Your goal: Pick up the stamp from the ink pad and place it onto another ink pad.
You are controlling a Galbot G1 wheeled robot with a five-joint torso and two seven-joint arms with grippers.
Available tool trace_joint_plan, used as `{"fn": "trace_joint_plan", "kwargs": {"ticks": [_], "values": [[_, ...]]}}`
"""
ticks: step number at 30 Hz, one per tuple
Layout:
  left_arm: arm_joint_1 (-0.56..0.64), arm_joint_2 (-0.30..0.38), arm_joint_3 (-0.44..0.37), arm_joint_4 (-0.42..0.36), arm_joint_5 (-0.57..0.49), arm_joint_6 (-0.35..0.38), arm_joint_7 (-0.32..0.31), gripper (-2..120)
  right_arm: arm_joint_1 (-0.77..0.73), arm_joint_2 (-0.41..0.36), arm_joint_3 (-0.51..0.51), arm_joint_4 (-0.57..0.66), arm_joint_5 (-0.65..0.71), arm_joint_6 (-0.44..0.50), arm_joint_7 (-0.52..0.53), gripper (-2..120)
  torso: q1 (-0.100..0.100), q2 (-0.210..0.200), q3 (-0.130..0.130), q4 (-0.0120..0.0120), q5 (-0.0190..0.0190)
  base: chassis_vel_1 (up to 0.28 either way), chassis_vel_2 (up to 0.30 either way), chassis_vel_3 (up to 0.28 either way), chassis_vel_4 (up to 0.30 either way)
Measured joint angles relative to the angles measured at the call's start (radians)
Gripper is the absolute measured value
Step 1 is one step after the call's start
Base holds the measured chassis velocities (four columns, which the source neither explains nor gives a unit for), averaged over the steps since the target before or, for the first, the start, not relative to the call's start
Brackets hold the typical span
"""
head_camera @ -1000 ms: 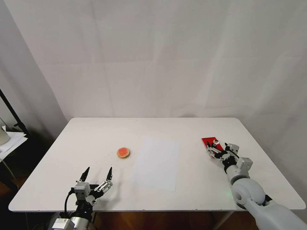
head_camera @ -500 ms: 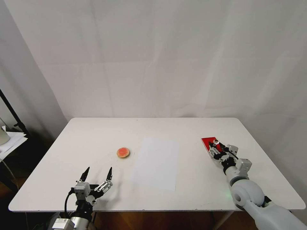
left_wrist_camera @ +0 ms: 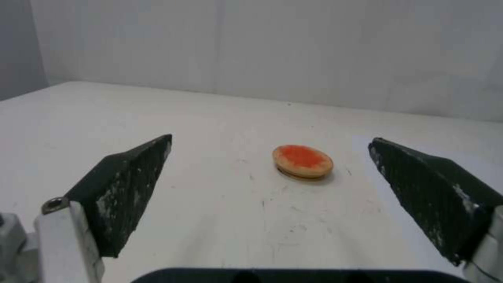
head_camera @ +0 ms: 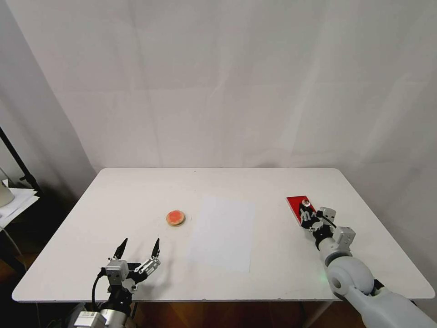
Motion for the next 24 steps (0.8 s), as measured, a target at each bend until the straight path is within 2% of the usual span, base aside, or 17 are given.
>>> {"fn": "trace_joint_plan", "kwargs": {"ticks": [6, 10, 13, 14, 19, 20, 24], "values": [[0.0, 0.0, 0.0, 0.0, 0.0, 0.0, 0.0, 100, 0.027, -0.035, -0.001, 0.035, 0.0, 0.006, -0.009, 8, 0.0, 0.0, 0.0, -0.0002, 0.0004, 0.0, 0.0, 0.0, 0.0], [0.0, 0.0, 0.0, 0.0, 0.0, 0.0, 0.0, 100, 0.117, -0.082, -0.078, 0.081, 0.001, 0.022, -0.073, 8, 0.0, 0.0, 0.0, -0.0004, -0.0002, 0.0, 0.0, 0.0, 0.0], [0.0, 0.0, 0.0, 0.0, 0.0, 0.0, 0.0, 100, 0.274, -0.08, -0.253, 0.077, -0.002, 0.021, -0.146, 8, 0.0, 0.0, 0.0, 0.0001, -0.0006, 0.0, 0.0, 0.0, 0.0], [0.0, 0.0, 0.0, 0.0, 0.0, 0.0, 0.0, 100, 0.274, -0.08, -0.253, 0.077, -0.002, 0.021, -0.146, 8, 0.0, 0.0, 0.0, 0.0001, -0.0006, 0.0, 0.0, 0.0, 0.0], [0.0, 0.0, 0.0, 0.0, 0.0, 0.0, 0.0, 100, 0.47, -0.003, -0.496, 0.004, 0.011, -0.011, -0.173, 8, 0.0, 0.0, 0.0, 0.0005, -0.0002, 0.0, 0.0, 0.0, 0.0], [0.0, 0.0, 0.0, 0.0, 0.0, 0.0, 0.0, 100, 0.47, -0.003, -0.496, 0.004, 0.011, -0.011, -0.173, 8, 0.0, 0.0, 0.0, 0.0005, -0.0002, 0.0, 0.0, 0.0, 0.0], [0.0, 0.0, 0.0, 0.0, 0.0, 0.0, 0.0, 100, 0.534, 0.032, -0.629, -0.038, 0.016, -0.028, -0.17, 8, 0.0, 0.0, 0.0, 0.0001, -0.0003, 0.0, 0.0, 0.0, 0.0]]}}
